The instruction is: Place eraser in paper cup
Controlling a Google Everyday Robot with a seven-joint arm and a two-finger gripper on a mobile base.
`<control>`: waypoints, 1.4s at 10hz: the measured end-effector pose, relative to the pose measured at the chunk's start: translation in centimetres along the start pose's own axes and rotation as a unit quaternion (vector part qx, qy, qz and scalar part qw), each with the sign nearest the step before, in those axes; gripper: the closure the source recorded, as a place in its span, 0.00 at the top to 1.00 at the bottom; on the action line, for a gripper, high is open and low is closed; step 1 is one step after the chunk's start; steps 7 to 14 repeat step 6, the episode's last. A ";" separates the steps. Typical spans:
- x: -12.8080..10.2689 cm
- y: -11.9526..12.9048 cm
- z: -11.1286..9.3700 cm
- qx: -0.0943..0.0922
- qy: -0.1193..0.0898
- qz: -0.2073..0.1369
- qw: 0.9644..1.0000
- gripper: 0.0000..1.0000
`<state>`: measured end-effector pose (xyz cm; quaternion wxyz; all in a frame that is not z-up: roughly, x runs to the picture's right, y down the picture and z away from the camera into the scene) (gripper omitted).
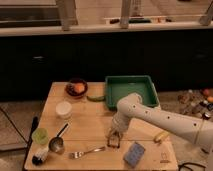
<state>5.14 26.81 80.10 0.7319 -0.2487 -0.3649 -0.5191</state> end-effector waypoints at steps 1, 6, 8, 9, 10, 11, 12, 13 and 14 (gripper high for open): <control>0.1 -0.1 -0.1 0.002 0.000 0.001 1.000 0.00; 3.0 -0.6 -2.0 -0.005 -0.001 0.087 0.996 0.00; 3.0 -0.6 -2.0 -0.005 -0.001 0.087 0.996 0.00; 3.0 -0.6 -2.0 -0.005 -0.001 0.087 0.996 0.00; 3.0 -0.6 -2.0 -0.005 -0.001 0.087 0.996 0.00; 3.0 -0.6 -2.0 -0.005 -0.001 0.087 0.996 0.00; 3.0 -0.6 -2.0 -0.005 -0.001 0.087 0.996 0.00; 3.0 -0.6 -2.0 -0.005 -0.001 0.087 0.996 0.00; 3.0 -0.6 -2.0 -0.005 -0.001 0.087 0.996 0.00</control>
